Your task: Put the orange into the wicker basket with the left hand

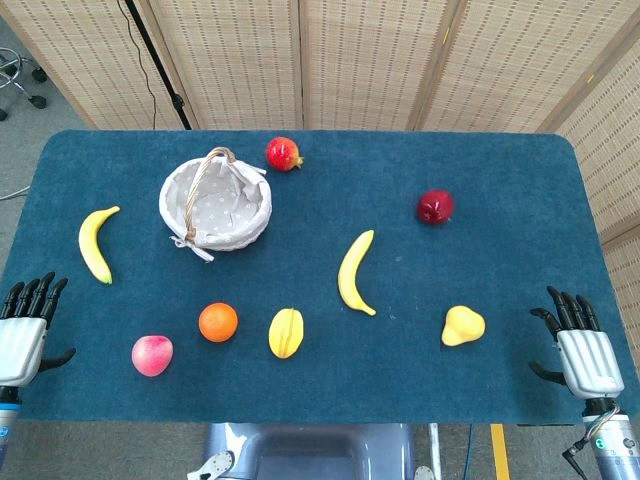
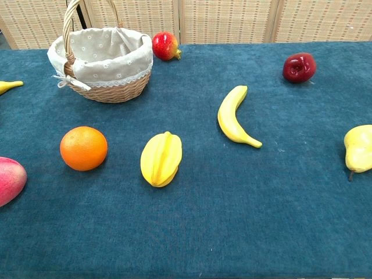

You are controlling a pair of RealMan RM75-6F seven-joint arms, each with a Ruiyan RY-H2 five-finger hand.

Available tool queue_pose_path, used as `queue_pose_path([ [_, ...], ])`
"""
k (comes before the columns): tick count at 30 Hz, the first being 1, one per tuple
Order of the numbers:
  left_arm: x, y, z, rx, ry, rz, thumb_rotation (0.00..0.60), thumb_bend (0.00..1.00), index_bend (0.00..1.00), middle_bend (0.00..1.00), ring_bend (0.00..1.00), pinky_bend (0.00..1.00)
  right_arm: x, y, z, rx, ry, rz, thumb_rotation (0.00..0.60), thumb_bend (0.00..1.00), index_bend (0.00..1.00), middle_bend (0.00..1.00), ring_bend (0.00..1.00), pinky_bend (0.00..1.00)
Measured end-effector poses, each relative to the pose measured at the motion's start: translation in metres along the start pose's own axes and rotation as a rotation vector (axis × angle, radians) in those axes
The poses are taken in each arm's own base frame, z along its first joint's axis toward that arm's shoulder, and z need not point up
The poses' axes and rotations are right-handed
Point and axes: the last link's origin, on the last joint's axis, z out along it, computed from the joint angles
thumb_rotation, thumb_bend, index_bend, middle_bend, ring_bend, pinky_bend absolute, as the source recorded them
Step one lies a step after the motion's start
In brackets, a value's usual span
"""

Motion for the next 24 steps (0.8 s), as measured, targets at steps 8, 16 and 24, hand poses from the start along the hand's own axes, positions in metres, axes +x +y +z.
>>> queue_pose_path([
  [8, 0.002, 0.003, -0.001, -0.009, 0.014, 0.005, 0.600, 0.00, 0.00, 0.00, 0.00, 0.00, 0.003, 0.004, -0.004, -0.002, 0.009, 0.018, 0.600, 0.00, 0.25, 0.03, 0.03, 0.00],
  [16, 0.005, 0.009, -0.002, -0.037, 0.027, -0.031, 0.600, 0.00, 0.00, 0.00, 0.00, 0.00, 0.007, 0.004, -0.009, -0.010, 0.017, 0.022, 0.600, 0.00, 0.26, 0.03, 0.03, 0.00],
  [24, 0.017, 0.029, 0.005, -0.080, 0.053, -0.055, 0.600, 0.00, 0.00, 0.00, 0.00, 0.00, 0.008, 0.005, -0.011, -0.010, 0.022, 0.023, 0.600, 0.00, 0.26, 0.03, 0.03, 0.00],
])
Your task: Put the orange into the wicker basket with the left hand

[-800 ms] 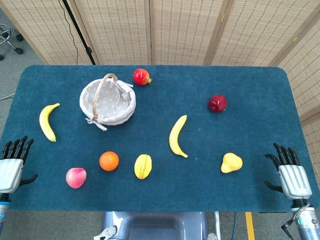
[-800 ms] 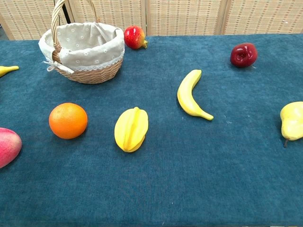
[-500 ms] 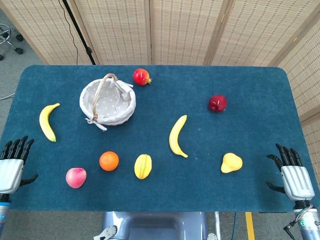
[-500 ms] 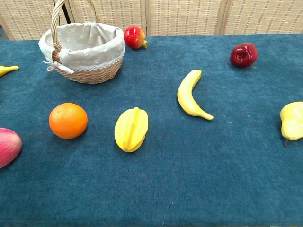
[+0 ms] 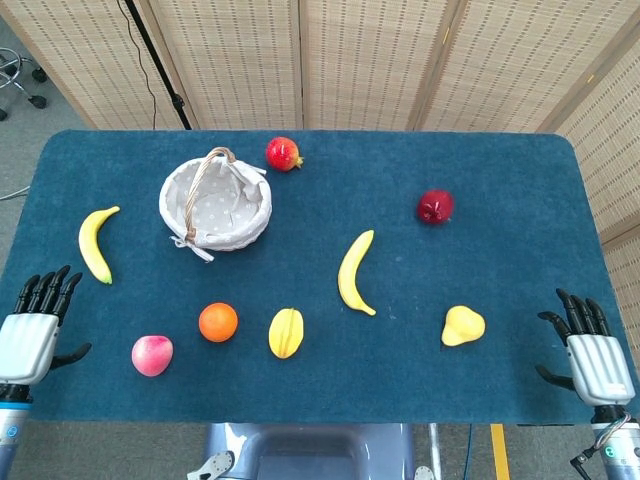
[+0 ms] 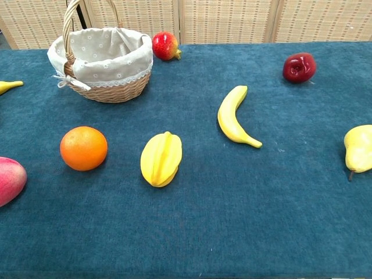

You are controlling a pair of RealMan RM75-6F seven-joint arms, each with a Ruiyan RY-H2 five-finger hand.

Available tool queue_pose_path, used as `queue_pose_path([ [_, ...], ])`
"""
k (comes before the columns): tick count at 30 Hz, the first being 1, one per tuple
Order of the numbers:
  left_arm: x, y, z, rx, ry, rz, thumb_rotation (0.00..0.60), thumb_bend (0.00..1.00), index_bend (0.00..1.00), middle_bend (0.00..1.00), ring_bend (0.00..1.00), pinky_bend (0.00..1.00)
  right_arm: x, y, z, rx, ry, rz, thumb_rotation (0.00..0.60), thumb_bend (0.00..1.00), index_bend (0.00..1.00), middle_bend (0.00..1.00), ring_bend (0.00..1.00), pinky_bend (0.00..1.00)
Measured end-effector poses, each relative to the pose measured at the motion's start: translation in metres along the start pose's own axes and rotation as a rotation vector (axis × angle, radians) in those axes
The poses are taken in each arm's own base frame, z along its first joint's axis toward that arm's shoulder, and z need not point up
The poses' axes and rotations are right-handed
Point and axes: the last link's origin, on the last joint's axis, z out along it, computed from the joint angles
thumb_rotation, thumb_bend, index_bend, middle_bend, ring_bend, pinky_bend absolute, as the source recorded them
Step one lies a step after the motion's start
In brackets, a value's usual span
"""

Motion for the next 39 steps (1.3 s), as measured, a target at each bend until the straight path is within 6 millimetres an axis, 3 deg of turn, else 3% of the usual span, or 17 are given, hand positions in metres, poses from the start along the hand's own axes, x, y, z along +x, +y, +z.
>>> queue_pose_path([
  [9, -0.005, 0.052, 0.030, -0.099, -0.010, -0.031, 0.600, 0.00, 0.00, 0.00, 0.00, 0.00, 0.003, 0.003, -0.002, -0.007, 0.008, 0.012, 0.600, 0.00, 0.26, 0.03, 0.03, 0.00],
  [18, -0.014, 0.102, 0.041, -0.199, -0.042, -0.064, 0.600, 0.00, 0.00, 0.00, 0.00, 0.00, 0.007, 0.007, -0.002, -0.021, 0.025, 0.021, 0.600, 0.00, 0.26, 0.03, 0.03, 0.00],
  [24, -0.027, 0.119, 0.049, -0.234, -0.084, -0.092, 0.600, 0.00, 0.00, 0.00, 0.00, 0.00, 0.011, 0.011, -0.002, -0.034, 0.039, 0.027, 0.600, 0.00, 0.26, 0.03, 0.04, 0.00],
  [39, -0.076, 0.140, 0.071, -0.283, -0.170, -0.140, 0.600, 0.00, 0.00, 0.00, 0.00, 0.00, 0.014, 0.011, -0.003, -0.032, 0.050, 0.030, 0.600, 0.00, 0.26, 0.03, 0.04, 0.00],
])
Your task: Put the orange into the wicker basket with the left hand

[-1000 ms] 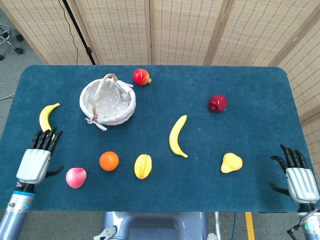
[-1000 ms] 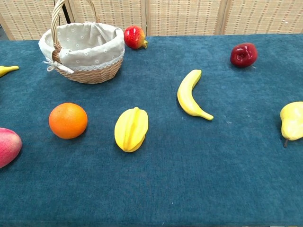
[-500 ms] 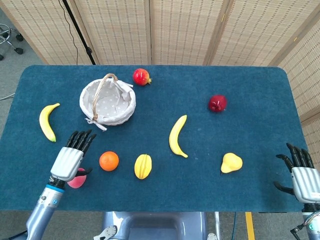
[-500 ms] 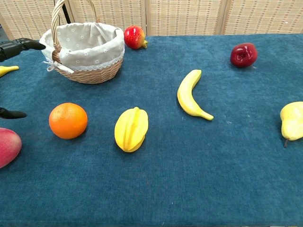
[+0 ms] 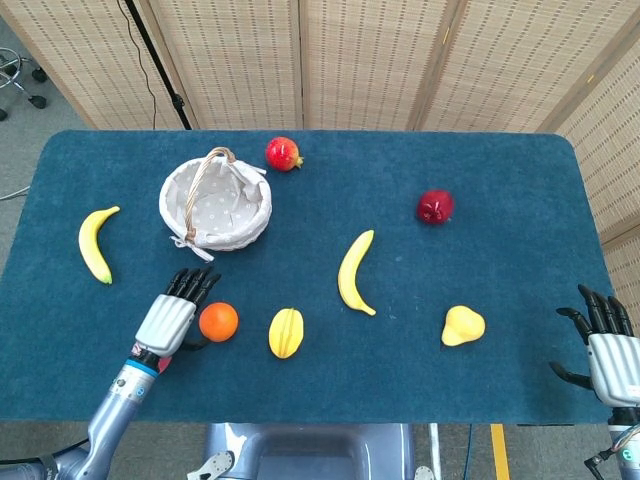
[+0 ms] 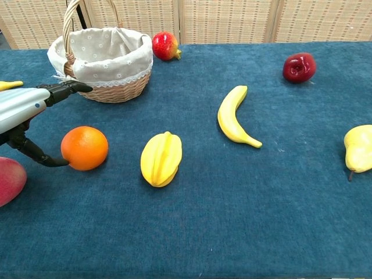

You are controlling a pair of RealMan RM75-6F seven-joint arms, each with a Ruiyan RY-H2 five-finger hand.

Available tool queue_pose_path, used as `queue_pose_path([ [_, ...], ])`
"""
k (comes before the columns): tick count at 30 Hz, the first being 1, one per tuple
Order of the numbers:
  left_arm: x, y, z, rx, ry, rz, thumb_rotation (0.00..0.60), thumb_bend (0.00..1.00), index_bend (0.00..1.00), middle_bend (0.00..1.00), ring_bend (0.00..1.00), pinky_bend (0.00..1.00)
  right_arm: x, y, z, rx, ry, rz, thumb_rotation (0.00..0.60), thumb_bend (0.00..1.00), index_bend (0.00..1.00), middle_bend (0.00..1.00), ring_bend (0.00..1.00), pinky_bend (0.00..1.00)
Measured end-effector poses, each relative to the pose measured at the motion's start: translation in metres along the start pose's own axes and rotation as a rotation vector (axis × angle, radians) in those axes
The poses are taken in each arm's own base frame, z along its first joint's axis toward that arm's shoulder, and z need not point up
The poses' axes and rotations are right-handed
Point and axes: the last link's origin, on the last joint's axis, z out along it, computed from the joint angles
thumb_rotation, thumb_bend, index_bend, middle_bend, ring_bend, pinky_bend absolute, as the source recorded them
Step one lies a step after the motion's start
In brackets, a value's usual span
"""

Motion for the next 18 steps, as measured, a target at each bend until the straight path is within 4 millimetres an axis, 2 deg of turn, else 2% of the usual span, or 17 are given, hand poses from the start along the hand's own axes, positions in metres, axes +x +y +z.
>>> queue_pose_path([
  [5, -0.010, 0.003, 0.014, -0.010, -0.023, -0.024, 0.600, 0.00, 0.00, 0.00, 0.00, 0.00, 0.001, 0.000, 0.000, 0.005, 0.001, 0.004, 0.600, 0.00, 0.26, 0.03, 0.04, 0.00],
  [8, -0.014, 0.004, 0.022, -0.010, -0.011, -0.029, 0.600, 0.00, 0.08, 0.00, 0.02, 0.10, 0.001, -0.001, -0.001, 0.009, 0.003, 0.006, 0.600, 0.00, 0.26, 0.03, 0.04, 0.00],
  [11, -0.017, 0.003, 0.028, -0.001, 0.010, -0.021, 0.600, 0.00, 0.28, 0.16, 0.21, 0.28, 0.003, -0.002, -0.002, 0.014, 0.008, 0.006, 0.600, 0.00, 0.26, 0.03, 0.04, 0.00],
  [12, -0.019, 0.002, 0.030, 0.008, 0.024, -0.017, 0.600, 0.02, 0.39, 0.26, 0.29, 0.34, 0.003, -0.002, -0.002, 0.017, 0.011, 0.007, 0.600, 0.00, 0.26, 0.03, 0.04, 0.00],
  [15, -0.025, -0.002, 0.035, 0.039, 0.055, -0.014, 0.600, 0.15, 0.60, 0.45, 0.45, 0.44, 0.005, -0.003, -0.003, 0.022, 0.018, 0.012, 0.600, 0.00, 0.26, 0.03, 0.04, 0.00],
  [18, -0.030, -0.008, 0.037, 0.071, 0.076, -0.027, 0.600, 0.28, 0.71, 0.56, 0.54, 0.50, 0.006, -0.004, -0.004, 0.028, 0.020, 0.017, 0.600, 0.00, 0.26, 0.03, 0.04, 0.00],
])
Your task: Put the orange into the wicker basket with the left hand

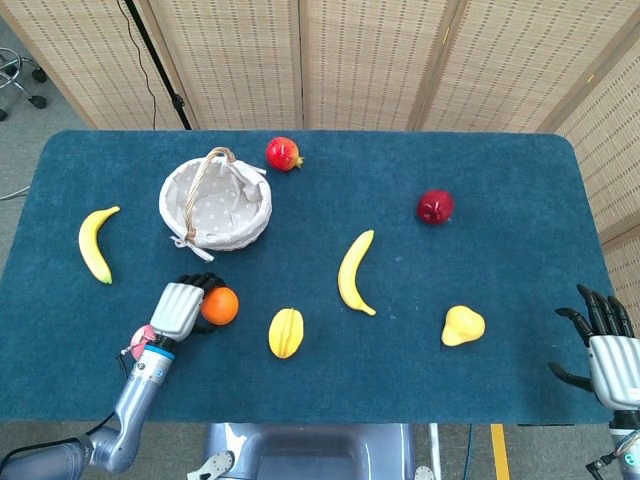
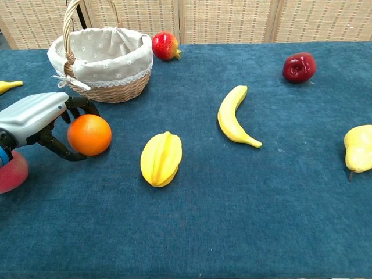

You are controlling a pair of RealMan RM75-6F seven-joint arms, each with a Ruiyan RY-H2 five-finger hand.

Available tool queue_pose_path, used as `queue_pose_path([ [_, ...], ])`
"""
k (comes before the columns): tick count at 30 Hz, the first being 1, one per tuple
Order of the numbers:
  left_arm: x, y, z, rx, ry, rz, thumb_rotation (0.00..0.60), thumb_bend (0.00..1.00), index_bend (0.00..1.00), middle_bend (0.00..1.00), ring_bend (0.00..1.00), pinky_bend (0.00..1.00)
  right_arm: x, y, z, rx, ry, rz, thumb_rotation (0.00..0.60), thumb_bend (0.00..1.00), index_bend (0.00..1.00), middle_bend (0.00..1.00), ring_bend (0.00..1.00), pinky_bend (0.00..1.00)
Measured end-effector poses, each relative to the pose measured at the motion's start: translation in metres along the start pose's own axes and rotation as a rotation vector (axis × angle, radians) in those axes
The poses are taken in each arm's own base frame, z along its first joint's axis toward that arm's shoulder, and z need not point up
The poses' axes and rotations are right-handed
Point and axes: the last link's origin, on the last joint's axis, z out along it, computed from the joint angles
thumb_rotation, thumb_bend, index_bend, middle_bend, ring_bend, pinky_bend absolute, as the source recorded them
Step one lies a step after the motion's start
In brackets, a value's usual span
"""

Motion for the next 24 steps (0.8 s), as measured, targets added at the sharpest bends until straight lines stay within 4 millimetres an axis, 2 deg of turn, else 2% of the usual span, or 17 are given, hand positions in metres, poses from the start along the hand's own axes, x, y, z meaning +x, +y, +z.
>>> queue_pose_path([
  [5, -0.001, -0.009, -0.002, 0.029, 0.016, -0.032, 0.600, 0.30, 0.71, 0.61, 0.58, 0.53, 0.000, -0.002, -0.001, 0.012, -0.005, 0.005, 0.600, 0.00, 0.26, 0.03, 0.04, 0.00],
  [10, 0.011, -0.016, -0.006, 0.036, 0.050, -0.046, 0.600, 0.31, 0.71, 0.61, 0.58, 0.53, -0.002, -0.002, -0.001, 0.011, -0.011, 0.003, 0.600, 0.00, 0.26, 0.03, 0.04, 0.00],
  [17, 0.045, -0.014, -0.019, 0.011, 0.147, -0.056, 0.600, 0.31, 0.71, 0.61, 0.58, 0.53, -0.004, -0.004, 0.000, 0.014, -0.022, 0.004, 0.600, 0.00, 0.26, 0.03, 0.04, 0.00],
  [24, 0.087, -0.006, -0.046, -0.014, 0.249, -0.018, 0.600, 0.31, 0.71, 0.61, 0.58, 0.53, -0.005, -0.002, 0.001, 0.007, -0.025, 0.006, 0.600, 0.00, 0.26, 0.03, 0.04, 0.00],
])
